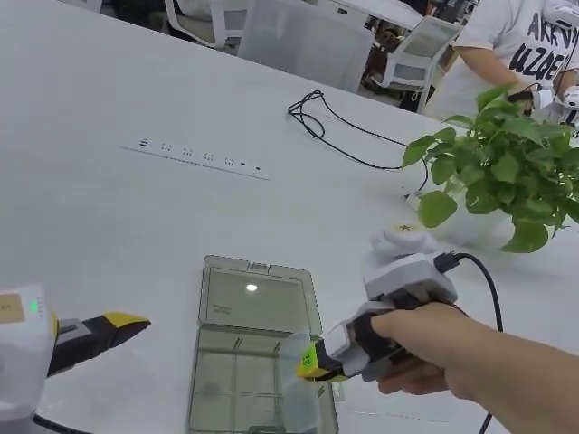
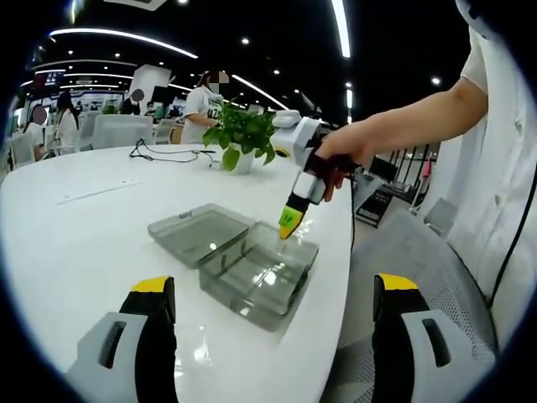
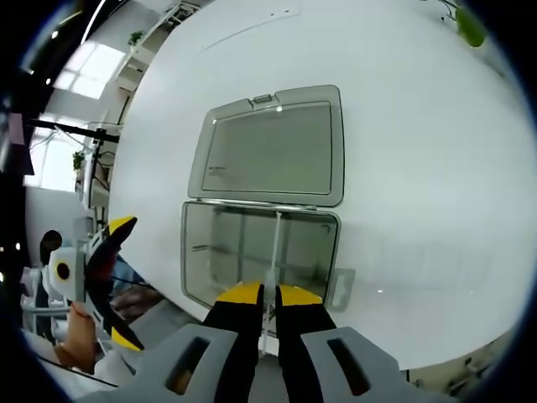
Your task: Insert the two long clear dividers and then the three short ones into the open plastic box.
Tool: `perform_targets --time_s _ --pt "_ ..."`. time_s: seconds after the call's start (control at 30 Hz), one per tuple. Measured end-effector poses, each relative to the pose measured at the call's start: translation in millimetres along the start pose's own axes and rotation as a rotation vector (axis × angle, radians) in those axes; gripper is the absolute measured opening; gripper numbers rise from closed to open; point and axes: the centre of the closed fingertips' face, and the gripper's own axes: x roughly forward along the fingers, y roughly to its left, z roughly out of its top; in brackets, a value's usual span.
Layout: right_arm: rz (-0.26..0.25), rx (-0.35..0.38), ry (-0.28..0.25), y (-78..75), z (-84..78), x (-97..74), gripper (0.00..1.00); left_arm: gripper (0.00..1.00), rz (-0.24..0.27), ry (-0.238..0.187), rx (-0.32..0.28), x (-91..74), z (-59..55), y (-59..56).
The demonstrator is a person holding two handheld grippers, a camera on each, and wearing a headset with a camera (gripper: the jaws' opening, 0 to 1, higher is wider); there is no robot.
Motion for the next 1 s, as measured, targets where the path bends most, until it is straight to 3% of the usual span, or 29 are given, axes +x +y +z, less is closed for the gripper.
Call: perform_targets --time_s 0.33,1.0 --pt "-0.002 -0.105 -0.024 9.9 3.2 6.6 0.09 1.00 -0.001 0.013 0.003 0.1 -1.8 1.6" --pt "-0.006 -0.148 -0.040 3.6 -0.4 26.6 0.11 1.00 0.009 0.020 0.001 -1.5 -0.2 2.7"
